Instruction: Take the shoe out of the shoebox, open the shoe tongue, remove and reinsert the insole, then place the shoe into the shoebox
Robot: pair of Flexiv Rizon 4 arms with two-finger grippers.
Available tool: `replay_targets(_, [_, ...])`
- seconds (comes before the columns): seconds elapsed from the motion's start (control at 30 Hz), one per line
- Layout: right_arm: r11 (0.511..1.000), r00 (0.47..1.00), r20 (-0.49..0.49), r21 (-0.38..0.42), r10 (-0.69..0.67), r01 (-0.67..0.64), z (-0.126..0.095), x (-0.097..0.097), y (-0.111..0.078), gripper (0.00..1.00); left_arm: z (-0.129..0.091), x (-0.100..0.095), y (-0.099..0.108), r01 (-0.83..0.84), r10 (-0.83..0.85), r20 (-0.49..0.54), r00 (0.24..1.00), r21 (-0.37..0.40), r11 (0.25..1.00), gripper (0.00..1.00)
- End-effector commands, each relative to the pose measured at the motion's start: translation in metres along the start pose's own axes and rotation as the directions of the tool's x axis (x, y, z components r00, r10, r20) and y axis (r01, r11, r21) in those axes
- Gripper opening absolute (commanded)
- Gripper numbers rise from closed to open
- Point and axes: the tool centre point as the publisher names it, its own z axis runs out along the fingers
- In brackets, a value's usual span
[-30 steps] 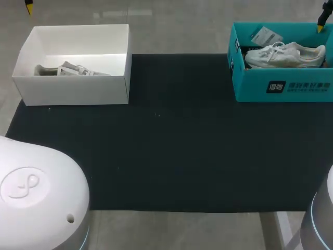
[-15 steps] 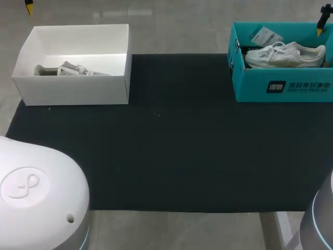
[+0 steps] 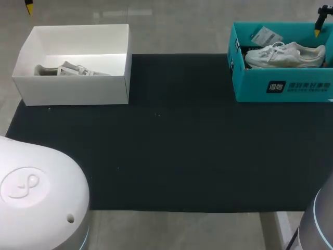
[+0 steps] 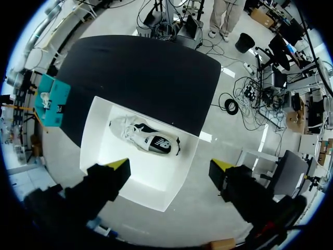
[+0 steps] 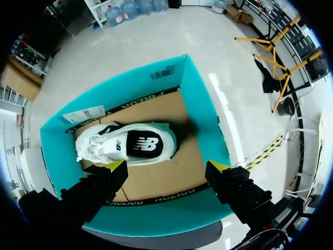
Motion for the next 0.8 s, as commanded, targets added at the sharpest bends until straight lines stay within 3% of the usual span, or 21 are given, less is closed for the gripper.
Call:
replay_targets(0.03, [1.0,1.0,-0.003,-0.004,0.008,-0.008,0.01,0.001,0.008,1.0,-0.001,0.0,-0.001,0.0,0.0,-0.003,1.0,-0.002,1.0,1.0])
replay_targets(0.17, [1.0,1.0,0.002,-0.023,0.014,-0.014,0.009,0.002,0.004,1.0,-0.001,0.0,-0.001,0.0,0.0,-0.003,1.0,-0.002,1.0,1.0])
replay_targets(0.8, [0.999,1.0,-0.002,0.043,0.002,-0.002,0.044,0.002,0.003,1.0,-0.001,0.0,-0.001,0.0,0.0,-0.003,1.0,-0.002,1.0,1.0])
